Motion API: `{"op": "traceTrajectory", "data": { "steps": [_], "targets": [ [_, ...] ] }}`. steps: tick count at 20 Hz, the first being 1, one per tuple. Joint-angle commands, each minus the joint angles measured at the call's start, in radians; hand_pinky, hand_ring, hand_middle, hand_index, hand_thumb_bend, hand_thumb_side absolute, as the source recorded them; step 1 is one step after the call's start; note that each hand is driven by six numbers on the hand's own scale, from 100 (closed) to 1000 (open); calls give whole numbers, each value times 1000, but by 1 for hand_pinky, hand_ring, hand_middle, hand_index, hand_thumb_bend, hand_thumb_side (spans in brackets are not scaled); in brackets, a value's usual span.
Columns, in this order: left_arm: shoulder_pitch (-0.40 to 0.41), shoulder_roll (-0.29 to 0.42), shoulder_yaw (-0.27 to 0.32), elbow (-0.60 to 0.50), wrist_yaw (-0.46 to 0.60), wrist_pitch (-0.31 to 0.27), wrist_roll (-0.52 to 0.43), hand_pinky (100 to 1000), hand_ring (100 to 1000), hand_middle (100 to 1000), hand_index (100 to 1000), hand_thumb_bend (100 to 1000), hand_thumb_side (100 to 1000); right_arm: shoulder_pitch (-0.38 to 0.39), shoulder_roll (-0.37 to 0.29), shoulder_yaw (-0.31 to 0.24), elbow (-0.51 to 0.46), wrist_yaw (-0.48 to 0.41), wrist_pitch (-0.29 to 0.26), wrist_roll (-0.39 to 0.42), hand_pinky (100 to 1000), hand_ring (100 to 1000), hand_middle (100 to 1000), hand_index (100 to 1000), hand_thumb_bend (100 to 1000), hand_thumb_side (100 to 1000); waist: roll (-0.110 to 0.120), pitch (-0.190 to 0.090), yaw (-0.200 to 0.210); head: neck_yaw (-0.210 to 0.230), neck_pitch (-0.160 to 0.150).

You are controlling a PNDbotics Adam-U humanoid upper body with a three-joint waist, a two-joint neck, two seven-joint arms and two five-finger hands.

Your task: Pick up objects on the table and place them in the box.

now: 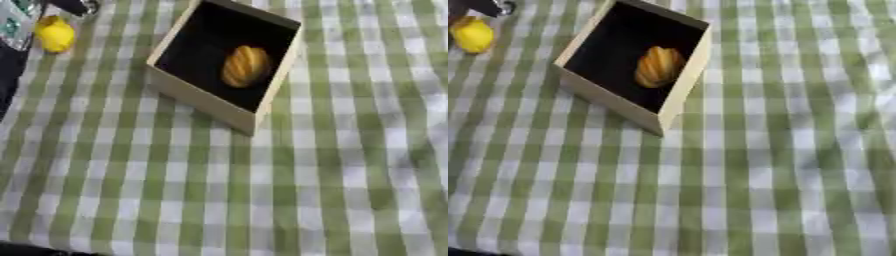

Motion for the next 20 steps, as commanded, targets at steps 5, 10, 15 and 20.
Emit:
{"op": "traceTrajectory", "data": {
  "steps": [5, 10, 15, 20],
  "targets": [
    [-17, 36, 25, 34, 10, 28, 7, 793, 876, 785, 894, 412, 221, -21, -28, -5, -20, -3, -12, 2, 931, 818, 711, 904, 100, 633, -6, 0, -12, 12, -30],
    [-16, 32, 27, 57, 4, 34, 5, 787, 874, 771, 883, 401, 205, -21, -26, -7, -20, -5, -11, 3, 932, 819, 710, 905, 100, 636, -11, 16, -14, 11, -40],
    [-24, 29, 26, 60, 12, 38, -26, 724, 789, 673, 824, 324, 185, -15, -23, -9, -20, -5, -7, 1, 933, 819, 710, 906, 100, 638, -15, 20, -7, 7, -35],
    [-54, 35, 31, 30, 54, 35, -65, 771, 843, 757, 898, 371, 337, 1, -24, -8, -20, -4, -2, 3, 934, 819, 708, 906, 100, 638, -21, 6, 7, -6, -11]
  ]
}}
